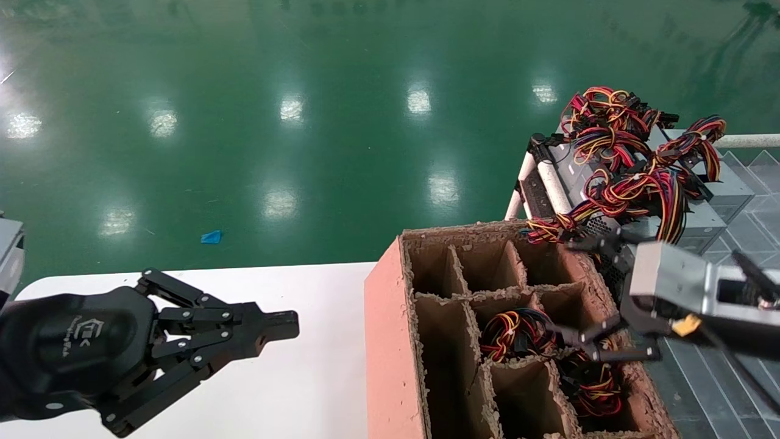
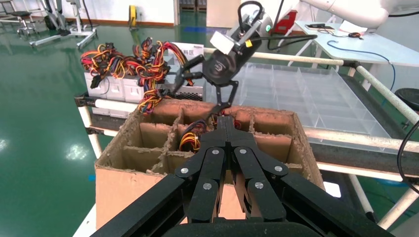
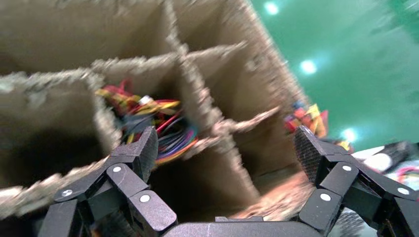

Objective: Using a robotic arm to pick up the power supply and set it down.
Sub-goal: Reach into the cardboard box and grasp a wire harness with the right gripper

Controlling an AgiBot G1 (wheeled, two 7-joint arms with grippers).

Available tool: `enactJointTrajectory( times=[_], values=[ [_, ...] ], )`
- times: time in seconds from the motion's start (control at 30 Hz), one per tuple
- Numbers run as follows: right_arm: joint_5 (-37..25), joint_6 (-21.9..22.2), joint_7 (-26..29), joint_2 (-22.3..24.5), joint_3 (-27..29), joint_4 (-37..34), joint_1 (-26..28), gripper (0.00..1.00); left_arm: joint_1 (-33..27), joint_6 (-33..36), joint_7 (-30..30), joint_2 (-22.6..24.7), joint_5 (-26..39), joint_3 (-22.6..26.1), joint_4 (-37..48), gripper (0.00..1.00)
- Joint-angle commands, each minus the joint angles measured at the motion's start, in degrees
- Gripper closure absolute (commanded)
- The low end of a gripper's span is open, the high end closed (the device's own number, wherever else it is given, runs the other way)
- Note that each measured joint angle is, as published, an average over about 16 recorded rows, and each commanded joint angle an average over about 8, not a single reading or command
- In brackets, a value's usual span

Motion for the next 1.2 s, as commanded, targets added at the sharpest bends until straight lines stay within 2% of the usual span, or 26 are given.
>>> enactJointTrajectory(
  times=[0.03, 0.07, 0.23, 0.3, 0.33, 0.9, 1.2],
  values=[
    [-0.69, -1.33, 0.85, 0.34, -0.71, -0.02, 0.37, 0.12, 0.00, 0.00, 0.00, 0.00, 0.00, 0.00, 0.00, 1.00],
    [-1.09, -1.73, 1.44, 0.19, -1.06, -0.04, 0.65, 0.21, 0.00, 0.00, 0.00, 0.00, 0.00, 0.00, 0.00, 1.00],
    [-2.21, -3.19, 3.78, -0.88, -2.44, -0.20, 1.61, 0.80, 0.00, 0.00, 0.00, 0.00, 0.00, 0.00, 0.00, 1.00],
    [-2.26, -3.60, 4.45, -1.21, -2.75, -0.28, 1.77, 0.95, 0.00, 0.00, 0.00, 0.00, 0.00, 0.00, 0.00, 1.00],
    [-2.23, -3.76, 4.79, -1.33, -2.87, -0.34, 1.80, 0.99, 0.00, 0.00, 0.00, 0.00, 0.00, 0.00, 0.00, 1.00],
    [-2.28, -2.65, 12.52, -2.23, -3.51, -1.63, 1.66, 1.00, 0.00, 0.00, 0.00, 0.00, 0.00, 0.00, 0.00, 1.00],
    [-1.20, -4.91, 16.24, -2.12, -4.12, -2.25, 2.17, 1.00, 0.00, 0.00, 0.00, 0.00, 0.00, 0.00, 0.00, 1.00]
  ],
)
